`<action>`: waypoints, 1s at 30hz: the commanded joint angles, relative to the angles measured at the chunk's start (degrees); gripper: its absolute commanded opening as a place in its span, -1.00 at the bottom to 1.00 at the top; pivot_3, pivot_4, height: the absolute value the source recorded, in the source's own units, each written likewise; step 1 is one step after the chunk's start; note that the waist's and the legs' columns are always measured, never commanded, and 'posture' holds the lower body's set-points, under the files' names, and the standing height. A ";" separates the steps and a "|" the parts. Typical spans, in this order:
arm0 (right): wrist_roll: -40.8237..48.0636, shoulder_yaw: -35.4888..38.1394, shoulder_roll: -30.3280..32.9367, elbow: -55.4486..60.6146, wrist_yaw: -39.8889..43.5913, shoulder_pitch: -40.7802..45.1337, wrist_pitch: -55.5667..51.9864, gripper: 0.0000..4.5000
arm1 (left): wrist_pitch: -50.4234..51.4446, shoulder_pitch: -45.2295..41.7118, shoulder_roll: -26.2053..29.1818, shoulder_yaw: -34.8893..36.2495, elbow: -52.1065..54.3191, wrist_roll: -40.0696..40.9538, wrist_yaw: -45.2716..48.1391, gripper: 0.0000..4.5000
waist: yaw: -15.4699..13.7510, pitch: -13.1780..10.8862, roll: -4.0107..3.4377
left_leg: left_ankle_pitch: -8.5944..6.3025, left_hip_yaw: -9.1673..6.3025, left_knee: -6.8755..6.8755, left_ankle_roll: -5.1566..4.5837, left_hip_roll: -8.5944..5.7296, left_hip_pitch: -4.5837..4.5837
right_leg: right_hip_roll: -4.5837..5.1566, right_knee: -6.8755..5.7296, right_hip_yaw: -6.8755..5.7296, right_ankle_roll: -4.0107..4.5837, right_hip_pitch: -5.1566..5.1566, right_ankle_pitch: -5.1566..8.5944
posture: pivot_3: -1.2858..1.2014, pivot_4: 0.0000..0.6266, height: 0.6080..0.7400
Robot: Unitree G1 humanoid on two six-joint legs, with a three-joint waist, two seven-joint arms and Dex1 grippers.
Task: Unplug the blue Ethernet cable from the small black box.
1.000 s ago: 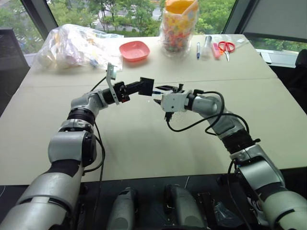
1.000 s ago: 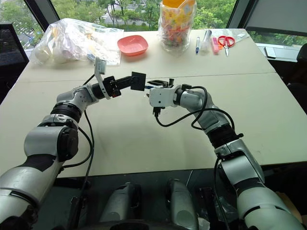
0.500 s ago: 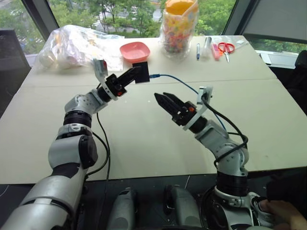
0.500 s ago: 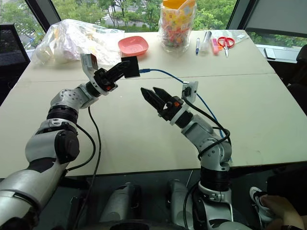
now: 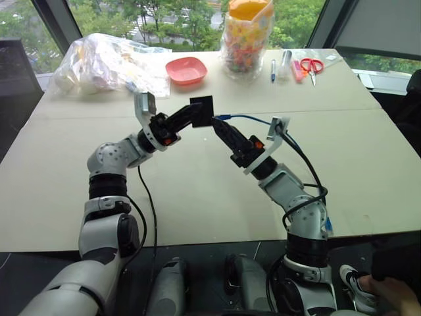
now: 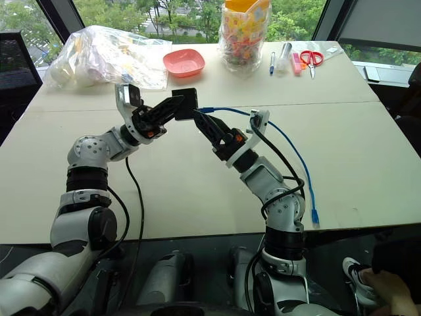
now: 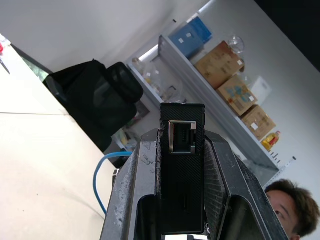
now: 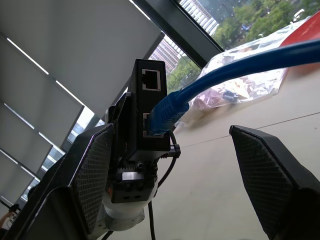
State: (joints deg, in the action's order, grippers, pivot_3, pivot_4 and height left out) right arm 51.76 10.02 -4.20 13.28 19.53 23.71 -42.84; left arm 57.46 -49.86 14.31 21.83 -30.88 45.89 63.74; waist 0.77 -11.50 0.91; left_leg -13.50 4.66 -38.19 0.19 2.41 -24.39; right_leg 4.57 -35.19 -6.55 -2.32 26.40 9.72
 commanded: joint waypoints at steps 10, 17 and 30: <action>4.14 -0.45 -1.07 -0.02 0.57 1.75 3.21 -0.33 | 0.78 0.97 0.02 -0.34 3.66 4.24 -1.76 -0.78 | 0.00 0.00 0.00 | 0.00 0.00 0.00 0.00 -0.01 0.00 | -0.01 0.00 0.00 0.00 0.01 0.00 | 0.03 -0.52 1.00; 4.71 -1.52 -1.60 -0.47 0.52 1.26 3.89 -0.99 | 0.59 1.00 0.17 -0.41 3.55 5.08 -2.26 -0.78 | 0.00 0.00 0.00 | 0.00 0.00 0.00 0.00 0.00 -0.01 | -0.01 0.02 -0.01 0.00 0.01 0.00 | 0.03 -0.52 1.00; -0.97 7.96 14.20 -8.64 -2.71 9.60 8.54 -0.99 | -6.53 2.15 5.43 4.04 3.41 4.31 -6.73 -0.78 | 0.00 -0.01 -0.02 | 0.00 0.01 0.00 0.00 -0.01 -0.03 | 0.00 0.05 -0.01 0.00 0.02 0.00 | 0.03 -0.52 1.00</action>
State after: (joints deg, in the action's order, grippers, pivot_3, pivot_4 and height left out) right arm 51.94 13.81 7.65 4.88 16.87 31.40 -36.42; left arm 53.11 -47.85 18.10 23.60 -29.90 49.46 57.14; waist 0.77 -11.51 0.89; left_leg -13.50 4.69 -38.19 0.19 2.38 -24.42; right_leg 4.60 -35.13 -6.55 -2.31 26.42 9.72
